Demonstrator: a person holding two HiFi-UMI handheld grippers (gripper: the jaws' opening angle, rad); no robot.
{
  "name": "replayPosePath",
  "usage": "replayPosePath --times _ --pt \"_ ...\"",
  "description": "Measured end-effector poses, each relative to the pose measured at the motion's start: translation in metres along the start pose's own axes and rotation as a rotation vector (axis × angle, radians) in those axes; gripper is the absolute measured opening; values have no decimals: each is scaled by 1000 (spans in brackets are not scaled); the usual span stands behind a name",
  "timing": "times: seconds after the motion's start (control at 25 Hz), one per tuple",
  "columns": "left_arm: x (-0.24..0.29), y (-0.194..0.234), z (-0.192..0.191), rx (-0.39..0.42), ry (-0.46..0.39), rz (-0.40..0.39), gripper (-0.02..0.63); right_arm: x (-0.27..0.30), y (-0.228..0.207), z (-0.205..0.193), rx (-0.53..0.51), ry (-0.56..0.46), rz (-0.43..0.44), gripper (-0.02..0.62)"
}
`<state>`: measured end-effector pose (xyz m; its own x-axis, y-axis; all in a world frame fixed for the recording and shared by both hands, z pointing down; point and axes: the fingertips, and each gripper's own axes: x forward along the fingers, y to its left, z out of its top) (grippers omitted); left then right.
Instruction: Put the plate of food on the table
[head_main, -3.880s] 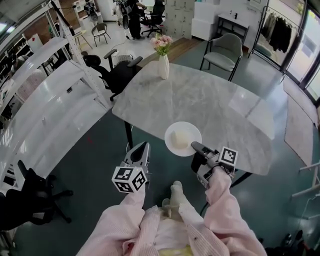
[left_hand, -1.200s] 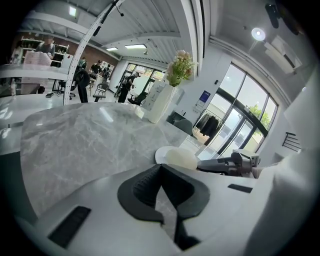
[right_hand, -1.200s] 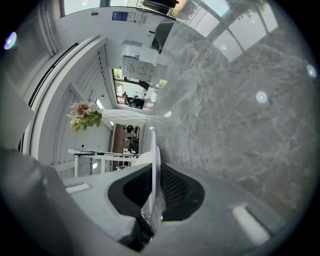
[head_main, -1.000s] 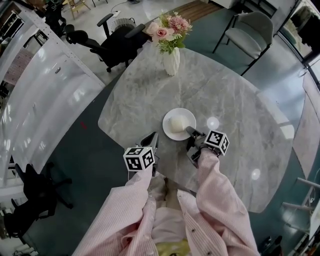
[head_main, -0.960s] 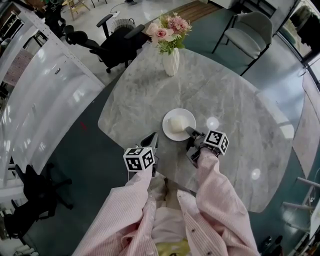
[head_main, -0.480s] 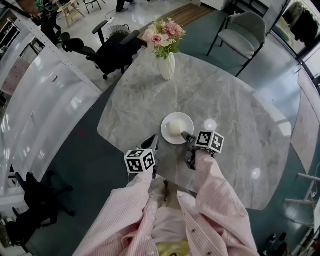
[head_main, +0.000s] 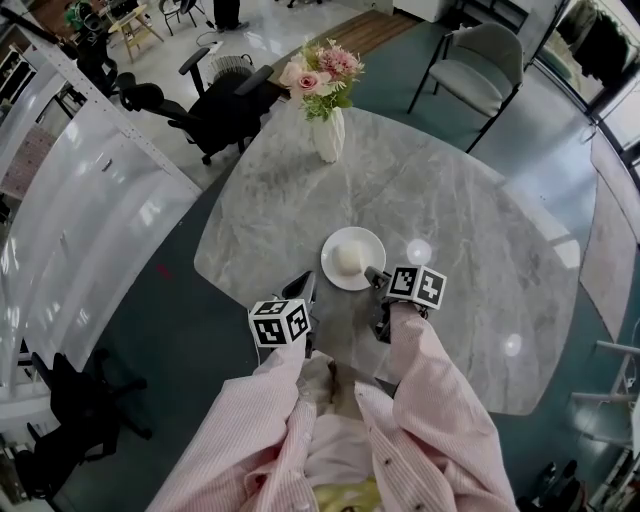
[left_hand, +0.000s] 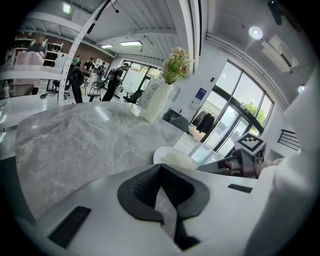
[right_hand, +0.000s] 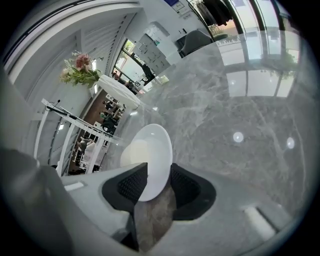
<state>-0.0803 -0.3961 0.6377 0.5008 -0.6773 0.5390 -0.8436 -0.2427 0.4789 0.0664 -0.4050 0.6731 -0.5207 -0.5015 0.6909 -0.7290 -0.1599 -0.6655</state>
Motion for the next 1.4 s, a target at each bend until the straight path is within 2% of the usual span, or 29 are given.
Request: replayPosePath --times 0.36,0.72,0.88,1.08,1.4 --pt "-4 -5 -1 14 -7 -9 -3 -13 -11 0 -30 -22 -39 129" --pt "-17 -29 11 70 -33 -54 -3 -44 3 6 -198 -65 -51 107" --pt "-25 -39 20 100 -62 -74 -3 -59 17 9 -300 -112 -20 88" --pt "-35 -47 36 142 -109 -87 -3 -76 38 18 -419 -197 48 24" --pt "-59 -61 62 227 -215 -96 -3 -106 59 24 -475 -310 142 6"
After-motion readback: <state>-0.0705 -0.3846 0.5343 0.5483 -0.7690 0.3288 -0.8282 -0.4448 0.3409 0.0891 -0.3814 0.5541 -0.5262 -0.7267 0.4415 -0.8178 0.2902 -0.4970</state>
